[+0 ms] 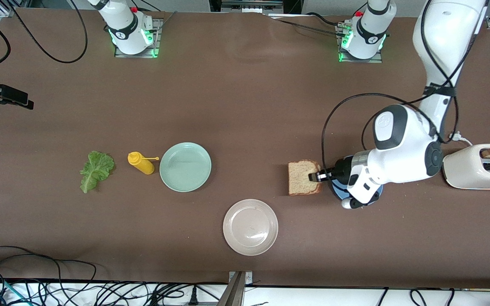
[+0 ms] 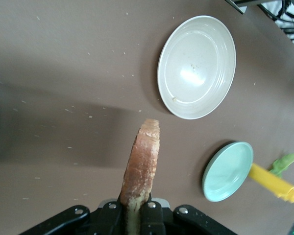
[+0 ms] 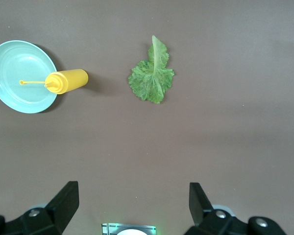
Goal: Make sandwich on beige plate with both arms
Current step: 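Carry the toast with the left gripper over the beige plate, then lower the toast onto the beige plate and open the left gripper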
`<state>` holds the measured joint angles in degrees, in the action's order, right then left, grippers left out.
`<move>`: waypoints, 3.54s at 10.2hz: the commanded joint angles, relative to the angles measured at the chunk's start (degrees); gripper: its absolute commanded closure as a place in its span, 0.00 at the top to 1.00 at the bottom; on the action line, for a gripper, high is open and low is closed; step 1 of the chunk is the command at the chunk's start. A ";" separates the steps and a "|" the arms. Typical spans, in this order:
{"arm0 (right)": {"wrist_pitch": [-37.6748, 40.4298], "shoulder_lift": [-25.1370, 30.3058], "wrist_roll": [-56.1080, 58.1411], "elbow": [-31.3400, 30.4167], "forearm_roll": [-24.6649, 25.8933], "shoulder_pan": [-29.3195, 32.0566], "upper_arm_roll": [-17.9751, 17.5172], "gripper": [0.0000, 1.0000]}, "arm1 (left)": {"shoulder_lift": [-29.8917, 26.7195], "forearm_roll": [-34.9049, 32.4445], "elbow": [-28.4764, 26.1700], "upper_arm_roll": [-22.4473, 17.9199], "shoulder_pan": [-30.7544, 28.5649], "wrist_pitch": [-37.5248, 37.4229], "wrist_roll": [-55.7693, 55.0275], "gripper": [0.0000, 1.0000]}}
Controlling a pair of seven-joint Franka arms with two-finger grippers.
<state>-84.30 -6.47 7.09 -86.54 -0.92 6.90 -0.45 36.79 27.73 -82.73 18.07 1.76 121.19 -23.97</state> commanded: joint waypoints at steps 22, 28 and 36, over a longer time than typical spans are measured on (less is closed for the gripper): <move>1.16 -0.29 0.56 0.85 -0.57 0.31 0.18 1.00 | 24.82 20.61 20.41 -0.85 16.08 34.73 -8.46 0.00; 1.07 -0.47 0.56 1.02 -0.49 0.31 0.71 1.00 | 24.47 20.08 19.88 -1.55 16.16 34.64 -6.08 1.00; 0.28 -6.97 0.65 0.94 0.66 0.74 0.71 1.00 | 19.63 10.77 13.03 -3.31 14.50 33.76 -6.70 1.00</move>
<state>-84.28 -12.27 7.09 -86.64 -0.86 6.98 0.34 59.44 40.54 -65.82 14.98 16.79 155.45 -30.99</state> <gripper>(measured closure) 0.000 0.000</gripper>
